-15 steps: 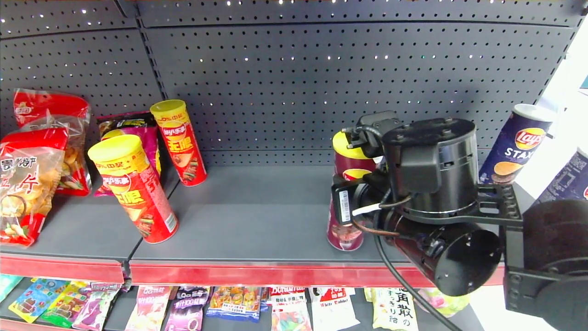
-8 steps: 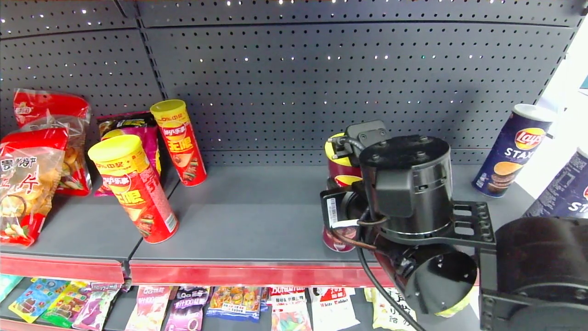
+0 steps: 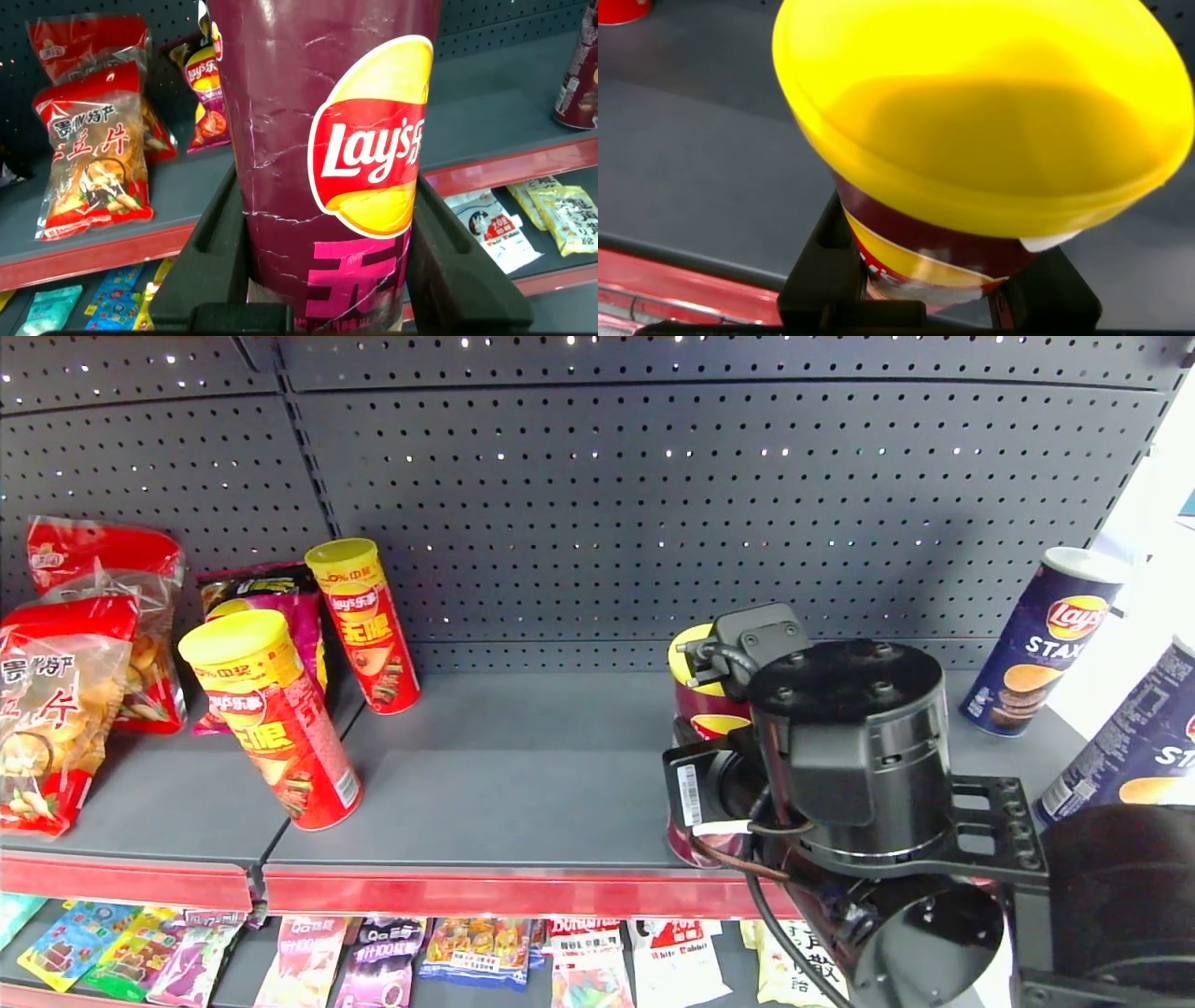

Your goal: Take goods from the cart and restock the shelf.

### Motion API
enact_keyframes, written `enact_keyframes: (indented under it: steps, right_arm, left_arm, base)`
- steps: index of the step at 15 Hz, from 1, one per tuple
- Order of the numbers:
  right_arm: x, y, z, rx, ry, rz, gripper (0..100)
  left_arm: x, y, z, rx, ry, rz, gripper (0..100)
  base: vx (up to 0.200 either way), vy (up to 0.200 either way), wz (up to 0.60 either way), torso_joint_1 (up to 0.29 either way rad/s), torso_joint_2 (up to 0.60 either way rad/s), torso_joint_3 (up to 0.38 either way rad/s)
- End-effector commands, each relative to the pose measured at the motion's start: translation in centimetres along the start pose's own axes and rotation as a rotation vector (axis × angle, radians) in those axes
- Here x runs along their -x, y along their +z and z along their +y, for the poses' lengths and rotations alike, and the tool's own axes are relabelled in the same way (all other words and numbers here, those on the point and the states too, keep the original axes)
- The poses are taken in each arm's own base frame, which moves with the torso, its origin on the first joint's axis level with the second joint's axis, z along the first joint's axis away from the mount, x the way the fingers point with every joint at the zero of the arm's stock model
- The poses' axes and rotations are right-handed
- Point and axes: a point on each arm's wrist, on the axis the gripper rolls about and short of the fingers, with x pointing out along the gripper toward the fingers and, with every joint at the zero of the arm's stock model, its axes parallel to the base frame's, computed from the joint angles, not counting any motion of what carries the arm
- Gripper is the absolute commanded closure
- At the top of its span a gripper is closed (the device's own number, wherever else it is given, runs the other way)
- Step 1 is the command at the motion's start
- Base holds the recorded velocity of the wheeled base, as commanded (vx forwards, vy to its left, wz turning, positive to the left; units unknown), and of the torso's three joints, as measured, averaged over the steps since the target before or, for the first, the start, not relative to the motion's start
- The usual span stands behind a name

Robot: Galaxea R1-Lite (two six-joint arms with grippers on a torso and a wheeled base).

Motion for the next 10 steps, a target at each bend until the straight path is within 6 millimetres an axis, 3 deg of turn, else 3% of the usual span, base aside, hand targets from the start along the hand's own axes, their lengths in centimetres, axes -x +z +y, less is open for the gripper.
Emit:
enact_keyframes:
  steps: [1, 10]
  right_arm:
    - [0.4, 0.1, 0.1, -0.003, 0.012, -0.006, 100]
    - [1.4, -0.8, 0.6, 0.015, 0.068, 0.008, 100]
  left_arm:
    - [-0.1, -0.1, 0.0, 0.000, -0.001, 0.004, 100]
    - [0.1, -0.1, 0.0, 0.002, 0.000, -0.001, 100]
  base:
    - [0.000, 0.000, 0.00, 0.000, 0.00, 0.000]
    - [0.000, 0.000, 0.00, 0.000, 0.00, 0.000]
